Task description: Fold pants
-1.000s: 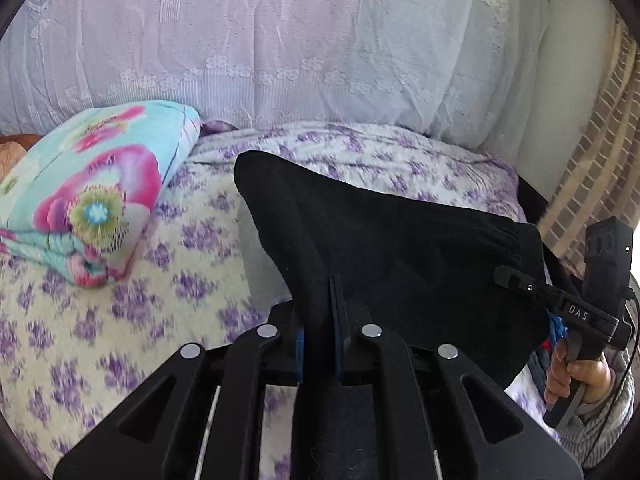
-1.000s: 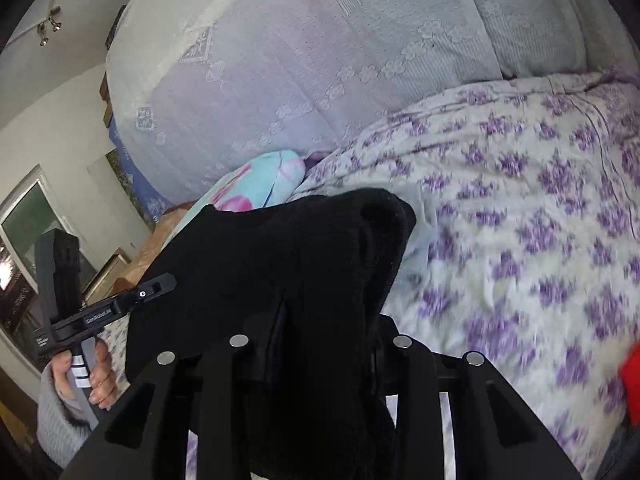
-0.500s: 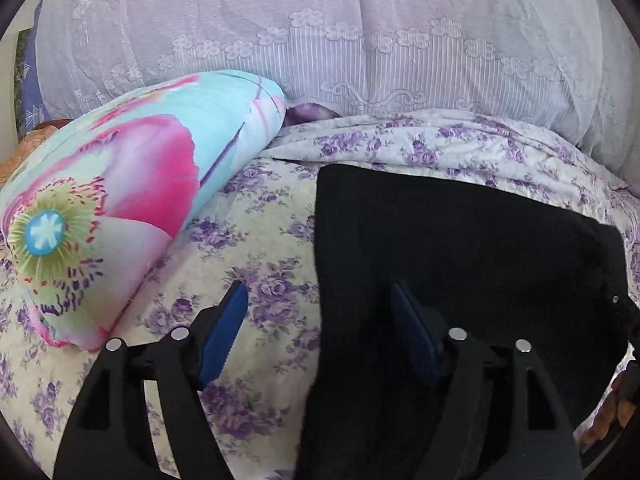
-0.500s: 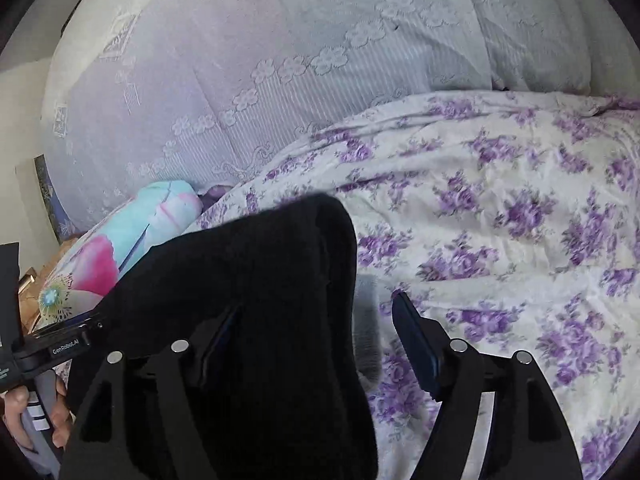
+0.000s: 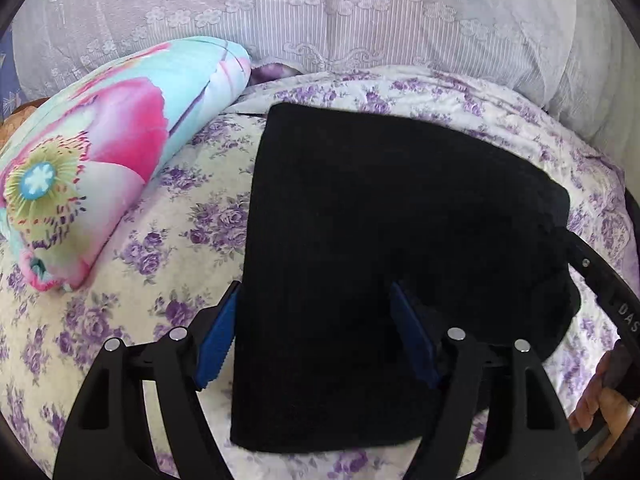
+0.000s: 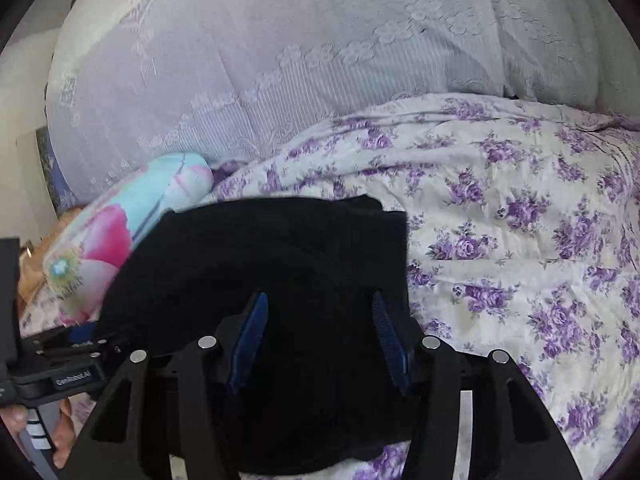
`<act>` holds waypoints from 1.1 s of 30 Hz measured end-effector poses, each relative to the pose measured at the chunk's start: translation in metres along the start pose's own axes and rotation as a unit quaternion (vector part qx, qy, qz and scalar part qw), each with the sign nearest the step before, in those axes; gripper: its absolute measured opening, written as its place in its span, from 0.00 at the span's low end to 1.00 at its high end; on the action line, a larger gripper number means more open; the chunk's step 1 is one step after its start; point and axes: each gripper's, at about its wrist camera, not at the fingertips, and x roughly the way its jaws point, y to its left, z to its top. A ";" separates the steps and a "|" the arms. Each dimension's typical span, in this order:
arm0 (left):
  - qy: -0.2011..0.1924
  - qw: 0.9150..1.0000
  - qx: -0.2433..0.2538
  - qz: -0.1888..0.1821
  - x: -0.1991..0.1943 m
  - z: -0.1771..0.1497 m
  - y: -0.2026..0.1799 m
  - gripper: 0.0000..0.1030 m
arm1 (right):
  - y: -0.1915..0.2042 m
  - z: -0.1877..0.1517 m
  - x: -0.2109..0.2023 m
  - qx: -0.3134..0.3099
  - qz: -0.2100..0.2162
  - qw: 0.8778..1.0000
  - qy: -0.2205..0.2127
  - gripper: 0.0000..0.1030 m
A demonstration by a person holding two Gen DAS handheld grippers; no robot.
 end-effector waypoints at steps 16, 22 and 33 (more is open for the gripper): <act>-0.146 0.983 0.095 0.065 -0.203 -0.123 -0.048 0.95 | 0.049 -0.071 -0.241 -0.015 -0.042 0.994 -0.104 0.96; -0.156 0.983 0.083 0.058 -0.203 -0.134 -0.052 0.95 | 0.046 -0.097 -0.240 0.010 -0.067 0.990 -0.127 0.96; -0.127 0.989 0.058 0.049 -0.174 -0.145 -0.024 0.95 | 0.041 -0.118 -0.212 0.020 -0.042 0.993 -0.110 0.96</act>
